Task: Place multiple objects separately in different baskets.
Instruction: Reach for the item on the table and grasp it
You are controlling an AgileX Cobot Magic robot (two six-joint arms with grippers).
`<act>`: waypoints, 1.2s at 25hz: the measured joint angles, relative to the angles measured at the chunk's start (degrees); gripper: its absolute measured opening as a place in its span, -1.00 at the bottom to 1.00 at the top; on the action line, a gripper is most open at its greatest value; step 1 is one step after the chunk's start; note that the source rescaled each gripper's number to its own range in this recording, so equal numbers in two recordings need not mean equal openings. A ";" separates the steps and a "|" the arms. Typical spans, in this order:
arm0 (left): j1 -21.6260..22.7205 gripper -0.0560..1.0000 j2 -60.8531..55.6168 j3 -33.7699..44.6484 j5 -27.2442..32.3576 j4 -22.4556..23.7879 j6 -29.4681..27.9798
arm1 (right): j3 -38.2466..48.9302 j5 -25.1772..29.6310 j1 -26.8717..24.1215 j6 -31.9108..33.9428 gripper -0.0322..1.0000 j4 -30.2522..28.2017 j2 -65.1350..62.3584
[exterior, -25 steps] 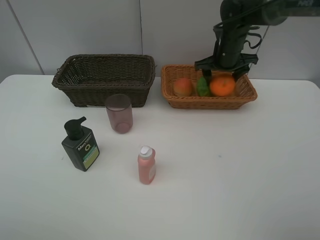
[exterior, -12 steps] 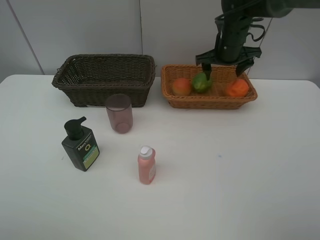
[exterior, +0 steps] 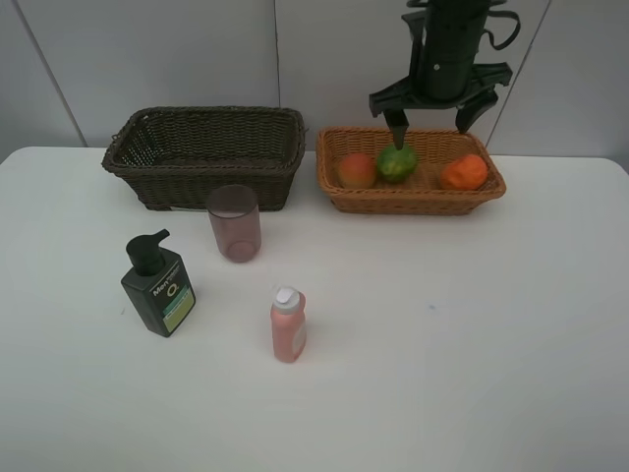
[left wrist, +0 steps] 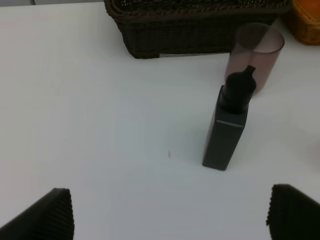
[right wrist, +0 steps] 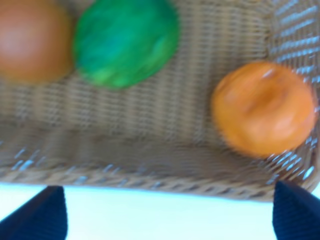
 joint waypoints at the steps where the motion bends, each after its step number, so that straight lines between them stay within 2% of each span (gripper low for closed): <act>1: 0.00 1.00 0.00 0.00 0.00 0.00 0.00 | 0.00 0.17 1.06 -0.06 0.36 0.25 -0.35; 4: 0.00 1.00 0.00 0.00 0.00 0.00 0.00 | 0.22 0.24 4.63 -0.20 0.36 1.48 -2.39; 7: 0.00 1.00 0.00 0.00 0.00 0.00 0.00 | 2.76 0.18 5.79 -0.14 0.36 4.13 -5.86; 13: 0.00 1.00 0.00 0.00 0.00 0.00 0.00 | 16.27 0.18 1.61 1.49 0.36 4.06 -19.20; 20: 0.00 1.00 0.00 0.00 0.00 0.00 0.00 | 38.15 -1.38 -9.09 2.59 0.36 3.64 -45.54; 26: 0.00 1.00 0.00 0.00 0.00 0.00 0.00 | 52.20 -2.10 -9.21 2.59 0.36 5.15 -71.97; 30: 0.00 1.00 0.00 0.00 0.00 0.00 0.00 | 58.00 -2.10 -8.29 2.59 0.36 6.72 -89.68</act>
